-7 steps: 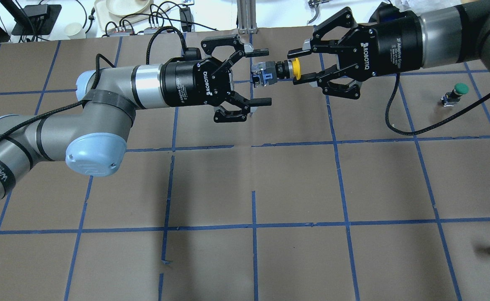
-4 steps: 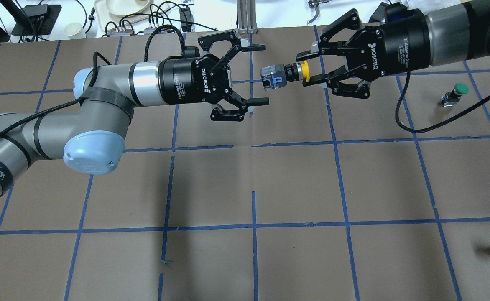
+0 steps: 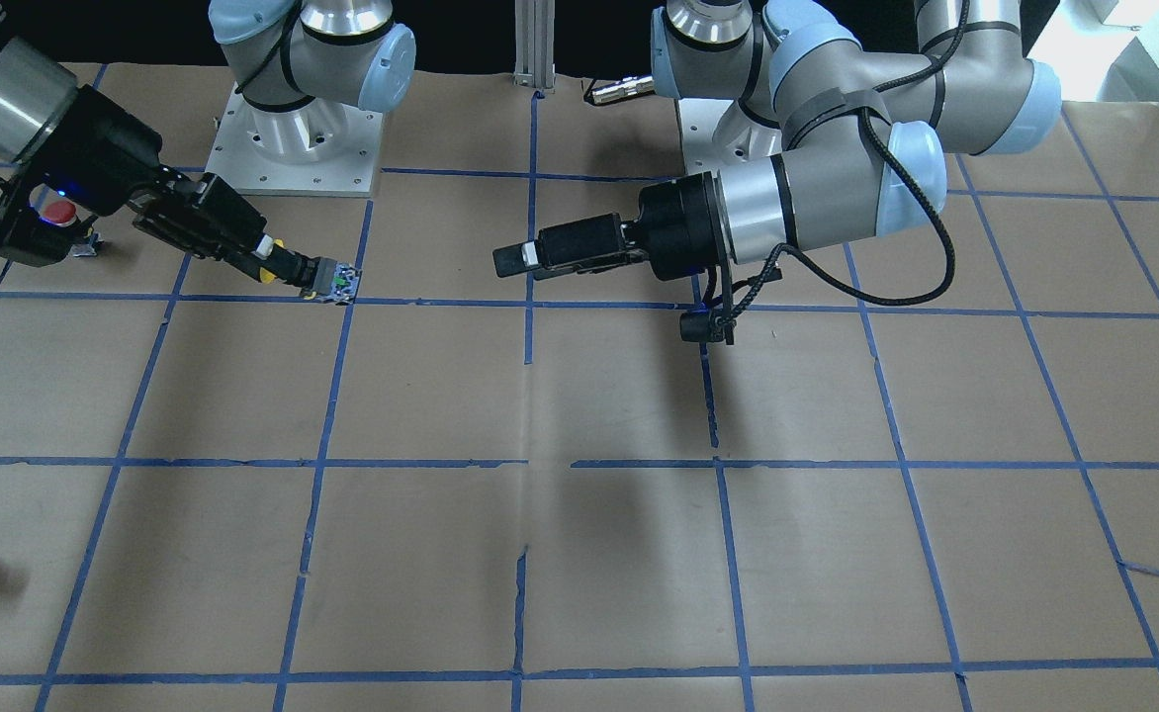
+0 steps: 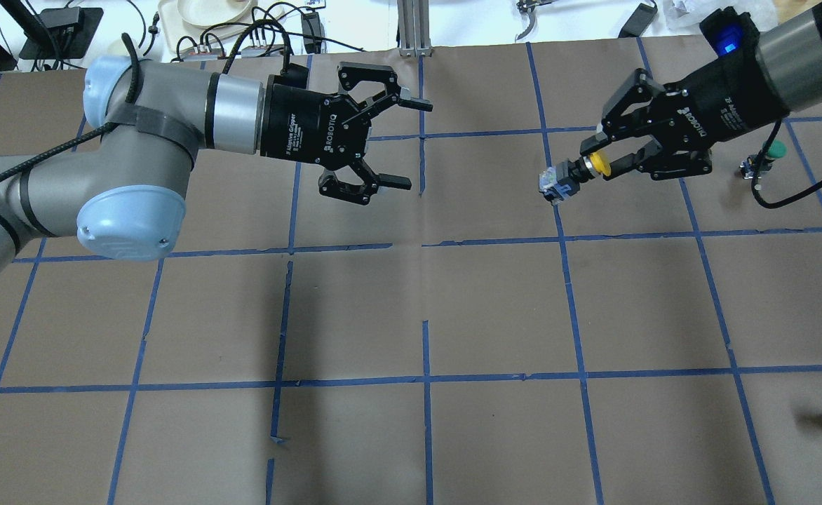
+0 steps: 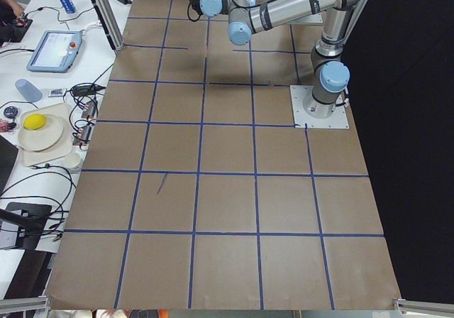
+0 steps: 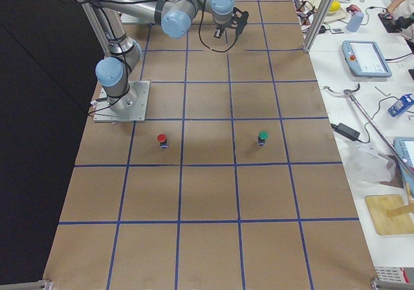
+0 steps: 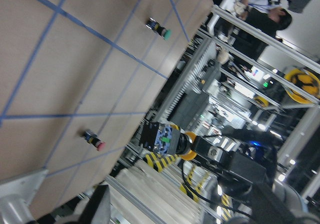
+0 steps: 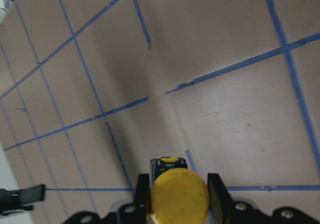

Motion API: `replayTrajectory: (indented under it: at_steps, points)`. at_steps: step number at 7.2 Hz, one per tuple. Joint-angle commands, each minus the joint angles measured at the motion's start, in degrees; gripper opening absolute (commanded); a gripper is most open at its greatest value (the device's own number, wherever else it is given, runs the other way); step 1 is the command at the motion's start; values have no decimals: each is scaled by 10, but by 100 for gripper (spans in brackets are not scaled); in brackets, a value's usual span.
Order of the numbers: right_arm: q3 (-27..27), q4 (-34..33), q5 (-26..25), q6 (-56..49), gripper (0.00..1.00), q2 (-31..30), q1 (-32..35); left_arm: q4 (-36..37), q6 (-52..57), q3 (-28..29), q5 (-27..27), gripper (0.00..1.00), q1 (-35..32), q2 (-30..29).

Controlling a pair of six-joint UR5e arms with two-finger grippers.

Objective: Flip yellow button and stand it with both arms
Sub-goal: 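Carry the button away with the right gripper while the left arm withdraws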

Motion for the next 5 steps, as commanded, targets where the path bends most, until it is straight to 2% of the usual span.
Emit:
replayTrajectory:
  at_steps: [1,2,3,4,5]
  points:
    - [22,-19,-184,-135,12,1,-2,-8,6,42,230,99,2,1]
    - [54,-82,-219,-181,12,-1,-15,-17,38,47,284,99,2,3]
    - [79,-122,-222,-247,12,-3,-34,-47,109,51,352,99,2,9]
    - [93,-137,-250,-322,11,-3,-68,-92,198,56,440,99,0,15]
    - [104,-162,-253,-391,11,0,-115,-138,305,68,555,100,0,25]
